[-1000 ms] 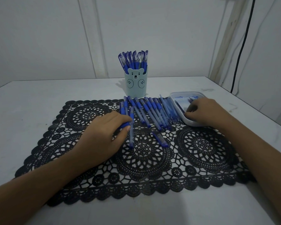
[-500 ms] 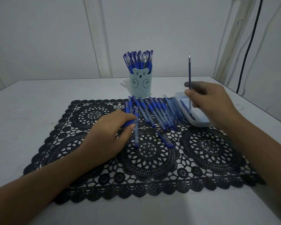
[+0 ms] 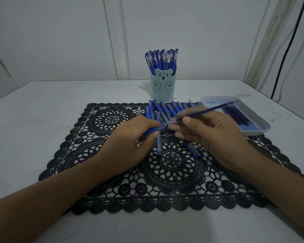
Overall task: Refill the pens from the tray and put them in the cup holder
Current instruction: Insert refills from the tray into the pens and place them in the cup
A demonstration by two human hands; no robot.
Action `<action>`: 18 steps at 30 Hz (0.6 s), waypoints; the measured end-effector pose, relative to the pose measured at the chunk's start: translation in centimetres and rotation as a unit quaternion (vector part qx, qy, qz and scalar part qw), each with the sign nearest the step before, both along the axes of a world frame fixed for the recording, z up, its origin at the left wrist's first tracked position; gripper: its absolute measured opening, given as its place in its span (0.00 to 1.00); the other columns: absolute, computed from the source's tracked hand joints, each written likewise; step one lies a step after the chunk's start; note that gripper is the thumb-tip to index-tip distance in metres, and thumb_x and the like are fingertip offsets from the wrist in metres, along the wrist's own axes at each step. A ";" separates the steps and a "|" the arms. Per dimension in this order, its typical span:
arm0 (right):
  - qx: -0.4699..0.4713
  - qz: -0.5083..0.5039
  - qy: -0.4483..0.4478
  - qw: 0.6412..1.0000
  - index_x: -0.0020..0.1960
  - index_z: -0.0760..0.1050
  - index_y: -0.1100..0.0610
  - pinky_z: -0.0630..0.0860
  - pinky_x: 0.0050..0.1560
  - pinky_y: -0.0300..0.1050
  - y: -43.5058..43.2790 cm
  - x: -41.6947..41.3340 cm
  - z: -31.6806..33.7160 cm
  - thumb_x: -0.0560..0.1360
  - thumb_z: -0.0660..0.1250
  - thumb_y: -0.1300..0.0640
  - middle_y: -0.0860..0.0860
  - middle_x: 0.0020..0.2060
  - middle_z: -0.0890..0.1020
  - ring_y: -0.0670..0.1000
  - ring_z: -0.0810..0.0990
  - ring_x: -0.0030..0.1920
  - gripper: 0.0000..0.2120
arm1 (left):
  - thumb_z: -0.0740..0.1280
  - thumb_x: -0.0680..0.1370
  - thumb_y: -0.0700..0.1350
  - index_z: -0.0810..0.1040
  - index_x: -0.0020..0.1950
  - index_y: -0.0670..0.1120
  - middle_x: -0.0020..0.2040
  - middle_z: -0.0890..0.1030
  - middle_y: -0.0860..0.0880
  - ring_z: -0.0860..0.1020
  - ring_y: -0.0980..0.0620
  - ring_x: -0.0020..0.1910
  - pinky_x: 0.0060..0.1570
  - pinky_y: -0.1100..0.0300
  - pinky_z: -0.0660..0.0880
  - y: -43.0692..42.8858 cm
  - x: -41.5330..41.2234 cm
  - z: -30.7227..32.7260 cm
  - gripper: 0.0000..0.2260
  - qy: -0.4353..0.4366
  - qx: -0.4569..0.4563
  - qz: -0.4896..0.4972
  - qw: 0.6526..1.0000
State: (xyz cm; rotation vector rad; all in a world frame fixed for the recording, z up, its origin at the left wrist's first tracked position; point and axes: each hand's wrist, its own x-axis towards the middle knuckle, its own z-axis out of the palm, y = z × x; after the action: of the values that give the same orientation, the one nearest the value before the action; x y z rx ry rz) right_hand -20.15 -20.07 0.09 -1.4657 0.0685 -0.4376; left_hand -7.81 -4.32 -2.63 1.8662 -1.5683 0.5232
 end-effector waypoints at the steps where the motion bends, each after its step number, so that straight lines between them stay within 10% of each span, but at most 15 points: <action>1: 0.001 -0.001 -0.002 1.000 0.46 0.77 0.60 0.80 0.45 0.41 0.0 0.0 -0.1 0.71 0.62 0.63 0.54 0.42 0.85 0.52 0.84 0.47 0.07 | 0.59 0.77 0.45 0.77 0.54 0.41 0.42 0.77 0.50 0.73 0.57 0.41 0.42 0.59 0.72 0.0 0.0 0.0 0.12 0.003 -0.001 -0.001 1.000; 18: 0.031 0.011 0.014 0.999 0.47 0.77 0.60 0.81 0.45 0.42 -0.3 0.0 -0.1 0.67 0.63 0.60 0.55 0.41 0.85 0.53 0.84 0.45 0.10 | 0.60 0.77 0.43 0.77 0.53 0.40 0.41 0.77 0.51 0.72 0.59 0.39 0.42 0.70 0.70 0.0 -0.2 0.2 0.10 0.016 -0.018 -0.012 1.000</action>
State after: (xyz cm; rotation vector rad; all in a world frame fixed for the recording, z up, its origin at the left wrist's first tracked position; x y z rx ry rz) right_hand -20.16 -20.36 -0.05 -1.4104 0.0882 -0.3946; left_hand -8.01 -4.31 -2.39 1.8187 -1.5479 0.5057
